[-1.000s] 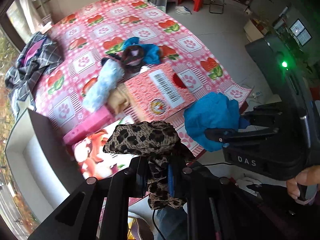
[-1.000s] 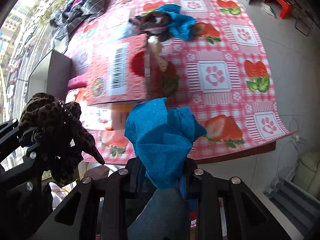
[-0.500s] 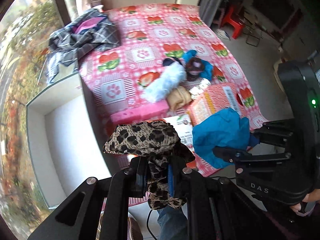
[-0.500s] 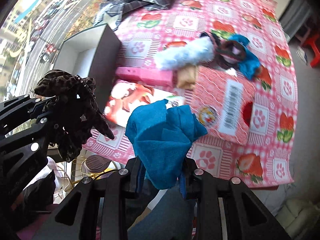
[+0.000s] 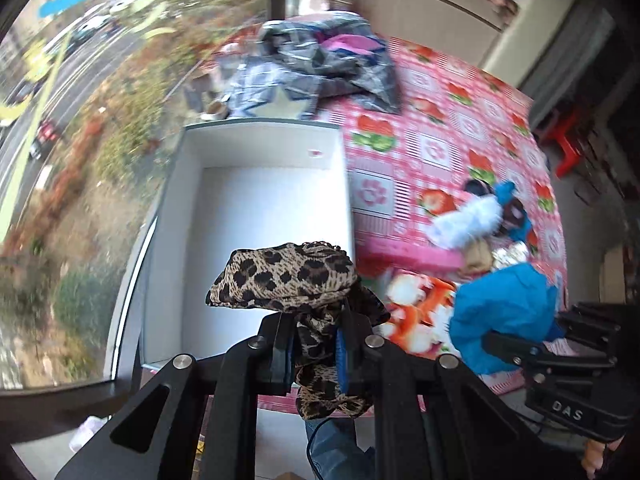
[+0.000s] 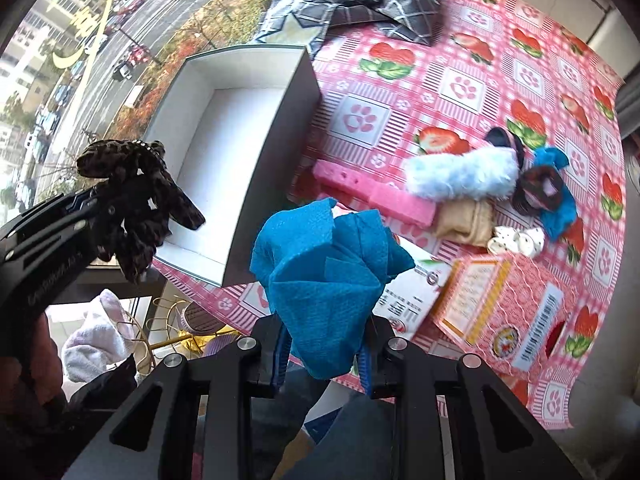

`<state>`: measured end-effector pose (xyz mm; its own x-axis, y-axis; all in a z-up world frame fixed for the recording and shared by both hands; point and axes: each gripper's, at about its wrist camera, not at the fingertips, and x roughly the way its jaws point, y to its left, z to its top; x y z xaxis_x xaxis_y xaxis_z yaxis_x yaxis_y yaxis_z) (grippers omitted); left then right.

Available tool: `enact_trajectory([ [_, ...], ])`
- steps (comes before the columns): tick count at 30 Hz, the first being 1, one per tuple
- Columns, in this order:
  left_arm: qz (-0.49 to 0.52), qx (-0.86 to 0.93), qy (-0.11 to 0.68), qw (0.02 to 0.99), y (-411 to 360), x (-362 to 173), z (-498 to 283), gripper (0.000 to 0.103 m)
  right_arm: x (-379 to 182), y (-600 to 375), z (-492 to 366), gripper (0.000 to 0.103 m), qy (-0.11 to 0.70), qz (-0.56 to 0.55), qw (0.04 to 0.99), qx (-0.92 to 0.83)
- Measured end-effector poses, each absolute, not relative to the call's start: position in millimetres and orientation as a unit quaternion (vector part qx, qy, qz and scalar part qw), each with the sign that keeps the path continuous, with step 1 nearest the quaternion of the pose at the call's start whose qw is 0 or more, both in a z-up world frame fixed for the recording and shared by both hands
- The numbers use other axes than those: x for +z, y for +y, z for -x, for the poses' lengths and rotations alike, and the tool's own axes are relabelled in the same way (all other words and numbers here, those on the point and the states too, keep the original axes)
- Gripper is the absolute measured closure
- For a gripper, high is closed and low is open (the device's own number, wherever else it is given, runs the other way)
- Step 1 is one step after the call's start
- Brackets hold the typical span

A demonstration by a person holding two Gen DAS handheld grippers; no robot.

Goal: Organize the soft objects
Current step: 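Carry both held items over the open white box, then open the right tool to drop the blue cloth into the box while the left tool releases the scrunchie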

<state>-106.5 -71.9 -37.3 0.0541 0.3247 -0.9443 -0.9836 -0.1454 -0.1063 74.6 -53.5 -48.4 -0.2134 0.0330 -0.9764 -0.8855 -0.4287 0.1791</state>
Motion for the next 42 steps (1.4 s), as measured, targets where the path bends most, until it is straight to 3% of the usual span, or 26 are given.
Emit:
enact_trajectory([
  [11, 0.517, 0.622, 0.341, 0.478, -87, -68, 158, 0.086, -49, -52, -34, 0.074, 0.382, 0.539, 0.318, 0.68],
  [42, 0.536, 0.627, 0.367, 0.43, -84, -116, 190, 0.086, -96, -49, 66, 0.074, 0.354, 0.574, 0.257, 0.693],
])
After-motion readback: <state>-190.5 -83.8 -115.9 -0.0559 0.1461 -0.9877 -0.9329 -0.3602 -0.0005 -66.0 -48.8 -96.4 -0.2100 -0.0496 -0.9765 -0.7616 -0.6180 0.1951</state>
